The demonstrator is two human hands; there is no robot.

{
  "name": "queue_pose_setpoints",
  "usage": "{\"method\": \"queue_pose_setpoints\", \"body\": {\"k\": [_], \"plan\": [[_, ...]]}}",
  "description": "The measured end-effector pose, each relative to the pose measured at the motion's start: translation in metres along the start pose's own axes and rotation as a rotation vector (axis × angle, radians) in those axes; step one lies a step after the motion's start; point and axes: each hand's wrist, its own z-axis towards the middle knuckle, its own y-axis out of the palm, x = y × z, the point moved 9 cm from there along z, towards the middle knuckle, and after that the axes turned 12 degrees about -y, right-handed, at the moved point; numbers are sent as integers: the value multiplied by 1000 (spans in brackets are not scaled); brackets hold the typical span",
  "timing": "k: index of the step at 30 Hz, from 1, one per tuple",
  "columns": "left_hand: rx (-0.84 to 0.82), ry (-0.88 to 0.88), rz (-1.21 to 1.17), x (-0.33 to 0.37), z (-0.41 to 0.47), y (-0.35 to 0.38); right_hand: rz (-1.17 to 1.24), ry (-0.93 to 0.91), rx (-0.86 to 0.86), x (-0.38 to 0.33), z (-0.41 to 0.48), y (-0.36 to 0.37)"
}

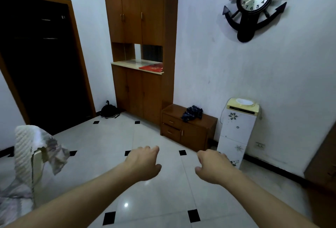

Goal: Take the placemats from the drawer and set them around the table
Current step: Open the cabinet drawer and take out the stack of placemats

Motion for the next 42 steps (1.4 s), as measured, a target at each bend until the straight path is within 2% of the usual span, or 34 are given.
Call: {"method": "queue_pose_setpoints", "body": {"k": [10, 19, 32, 42], "plan": [[13, -84, 33, 3, 181, 22, 14, -109, 44, 101, 187, 12], [-18, -160, 18, -19, 333, 28, 37, -185, -22, 155, 341, 12], [-18, -31, 67, -77, 630, 58, 81, -35, -37, 224, 591, 29], [-86, 69, 78, -54, 828, 93, 148, 54, -81, 321, 748, 63]]}}
